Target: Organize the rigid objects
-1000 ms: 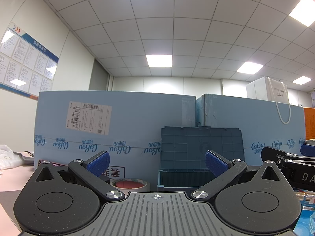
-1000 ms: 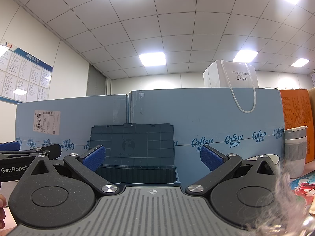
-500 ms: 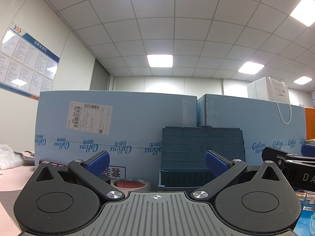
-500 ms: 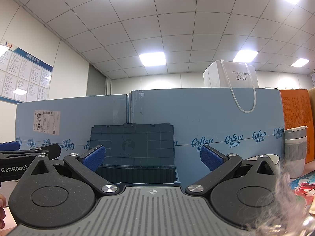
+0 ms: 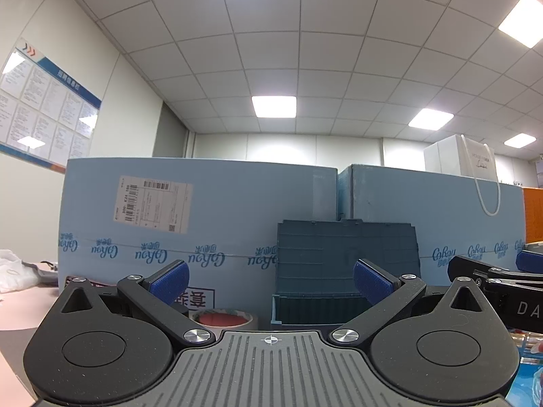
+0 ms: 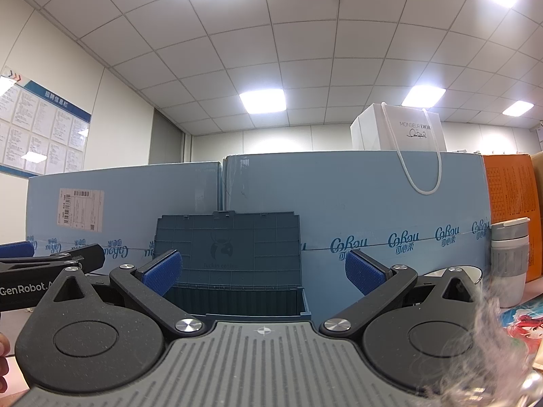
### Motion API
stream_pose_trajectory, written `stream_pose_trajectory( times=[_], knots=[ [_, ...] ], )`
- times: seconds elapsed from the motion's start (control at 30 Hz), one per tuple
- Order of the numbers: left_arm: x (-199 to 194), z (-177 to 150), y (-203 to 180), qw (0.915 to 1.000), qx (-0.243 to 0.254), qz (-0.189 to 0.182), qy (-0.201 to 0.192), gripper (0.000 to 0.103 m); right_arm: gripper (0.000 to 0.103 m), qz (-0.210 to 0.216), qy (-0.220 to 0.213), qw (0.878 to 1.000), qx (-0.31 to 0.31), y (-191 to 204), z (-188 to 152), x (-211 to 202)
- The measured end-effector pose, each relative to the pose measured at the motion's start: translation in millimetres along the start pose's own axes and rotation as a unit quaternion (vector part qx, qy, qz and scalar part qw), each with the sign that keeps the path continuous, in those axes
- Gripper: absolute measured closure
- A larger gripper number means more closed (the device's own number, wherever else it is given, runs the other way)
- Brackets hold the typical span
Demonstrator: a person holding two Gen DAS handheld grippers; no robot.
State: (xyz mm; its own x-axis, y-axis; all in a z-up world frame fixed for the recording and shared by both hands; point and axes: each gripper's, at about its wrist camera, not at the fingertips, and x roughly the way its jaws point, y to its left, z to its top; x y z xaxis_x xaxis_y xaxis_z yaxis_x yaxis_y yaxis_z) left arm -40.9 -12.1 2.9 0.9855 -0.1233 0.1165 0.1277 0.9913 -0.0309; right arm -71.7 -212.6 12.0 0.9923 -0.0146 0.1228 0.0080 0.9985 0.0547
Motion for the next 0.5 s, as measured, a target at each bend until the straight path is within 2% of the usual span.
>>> stream_pose_trajectory(
  times=[0.3, 0.5],
  knots=[
    [1.2, 0.0, 0.0, 1.0, 0.0, 0.005, 0.001, 0.0, 0.0, -0.001, 0.003, 1.0, -0.002, -0.1, -0.6, 0.7],
    [2.0, 0.9, 0.0, 0.9994, 0.001, 0.034, -0.005, 0.0, 0.0, -0.007, 0.003, 1.0, -0.003, 0.0, 0.0, 1.1]
  ],
)
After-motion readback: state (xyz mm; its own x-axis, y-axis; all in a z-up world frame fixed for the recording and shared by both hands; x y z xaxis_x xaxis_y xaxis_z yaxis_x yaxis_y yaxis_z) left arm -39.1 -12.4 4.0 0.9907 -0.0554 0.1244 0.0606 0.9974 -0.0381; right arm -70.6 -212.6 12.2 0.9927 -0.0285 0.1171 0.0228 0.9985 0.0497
